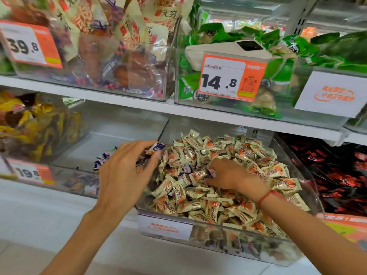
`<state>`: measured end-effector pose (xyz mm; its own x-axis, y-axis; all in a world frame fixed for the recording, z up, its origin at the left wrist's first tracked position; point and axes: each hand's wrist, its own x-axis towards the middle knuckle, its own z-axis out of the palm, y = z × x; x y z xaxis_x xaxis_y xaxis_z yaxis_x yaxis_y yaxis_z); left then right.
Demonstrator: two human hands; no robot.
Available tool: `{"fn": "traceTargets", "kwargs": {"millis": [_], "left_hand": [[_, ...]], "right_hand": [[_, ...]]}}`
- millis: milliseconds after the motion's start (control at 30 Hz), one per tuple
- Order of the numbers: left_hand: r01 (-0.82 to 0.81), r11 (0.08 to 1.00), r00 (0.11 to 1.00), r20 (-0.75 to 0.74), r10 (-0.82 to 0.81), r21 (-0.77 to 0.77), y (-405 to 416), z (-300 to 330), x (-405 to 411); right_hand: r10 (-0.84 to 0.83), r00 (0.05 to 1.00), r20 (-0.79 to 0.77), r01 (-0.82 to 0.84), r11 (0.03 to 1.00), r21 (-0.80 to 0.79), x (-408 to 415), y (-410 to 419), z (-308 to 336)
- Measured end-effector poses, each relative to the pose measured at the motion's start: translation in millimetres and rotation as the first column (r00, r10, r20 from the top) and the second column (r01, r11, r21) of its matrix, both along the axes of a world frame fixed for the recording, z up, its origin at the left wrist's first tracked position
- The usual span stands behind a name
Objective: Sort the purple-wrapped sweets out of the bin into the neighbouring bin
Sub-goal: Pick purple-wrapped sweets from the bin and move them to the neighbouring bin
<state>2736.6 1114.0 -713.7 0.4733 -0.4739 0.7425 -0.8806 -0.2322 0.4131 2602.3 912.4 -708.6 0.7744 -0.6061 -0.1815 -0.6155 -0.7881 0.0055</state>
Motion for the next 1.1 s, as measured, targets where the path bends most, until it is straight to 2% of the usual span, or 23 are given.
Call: {"fn": "traceTargets", "kwargs": {"millis": [100, 167, 267, 333, 433, 567, 633, 733, 767, 833, 900, 933, 1000, 1100], "left_hand": [[-0.062, 0.998, 0.996, -0.067, 0.061, -0.017, 9, -4, 4], [-0.086, 0.996, 0.991, -0.103, 0.084, -0.016, 14, -3, 7], [-0.116, 0.993, 0.986, -0.122, 0.114, -0.007, 21, 2, 12], [-0.126, 0.992, 0.981, -0.144, 0.128, 0.028, 24, 4, 16], [-0.138, 0.988, 0.977, -0.157, 0.147, 0.067, 27, 2, 27], [-0.179, 0.976, 0.963, -0.181, 0.199, 0.122, 25, -4, 45], [-0.177, 0.974, 0.962, -0.183, 0.202, 0.143, 22, -10, 52], [-0.154, 0.970, 0.965, -0.182, 0.188, 0.186, 17, -23, 60], [-0.151, 0.965, 0.967, -0.169, 0.188, 0.213, 16, -28, 61], [-0.136, 0.952, 0.970, -0.157, 0.184, 0.273, 15, -36, 63], [-0.108, 0.938, 0.967, -0.186, 0.176, 0.329, 15, -37, 63], [-0.094, 0.928, 0.964, -0.199, 0.175, 0.360, 15, -37, 63], [-0.076, 0.915, 0.965, -0.203, 0.168, 0.396, 15, -35, 63], [-0.087, 0.941, 0.974, -0.171, 0.149, 0.328, 15, -24, 55]], "right_hand": [[0.056, 0.993, -0.101, -0.057, 0.998, -0.001, 3, -2, 2], [0.122, 0.990, -0.063, -0.120, 0.992, 0.039, -5, 2, -4], [0.225, 0.963, 0.149, -0.245, 0.961, 0.129, -25, 1, -10], [0.184, 0.924, 0.334, -0.261, 0.943, 0.205, -32, 3, -4], [0.100, 0.808, 0.580, -0.299, 0.919, 0.257, -24, 18, 14], [0.166, 0.638, 0.752, -0.479, 0.850, 0.219, 20, 63, 34], [0.246, 0.592, 0.768, -0.544, 0.825, 0.155, 52, 78, 35], [0.381, 0.605, 0.700, -0.533, 0.846, 0.000, 102, 85, 29], [0.434, 0.639, 0.635, -0.515, 0.855, -0.066, 115, 82, 27], [0.482, 0.780, 0.400, -0.487, 0.868, -0.097, 133, 75, 28], [0.466, 0.870, 0.160, -0.473, 0.881, 0.002, 137, 67, 35], [0.465, 0.877, 0.122, -0.473, 0.880, 0.045, 134, 63, 39], [0.460, 0.863, 0.210, -0.484, 0.871, 0.085, 119, 56, 48], [0.373, 0.773, 0.513, -0.468, 0.881, 0.064, 82, 42, 48]]}}
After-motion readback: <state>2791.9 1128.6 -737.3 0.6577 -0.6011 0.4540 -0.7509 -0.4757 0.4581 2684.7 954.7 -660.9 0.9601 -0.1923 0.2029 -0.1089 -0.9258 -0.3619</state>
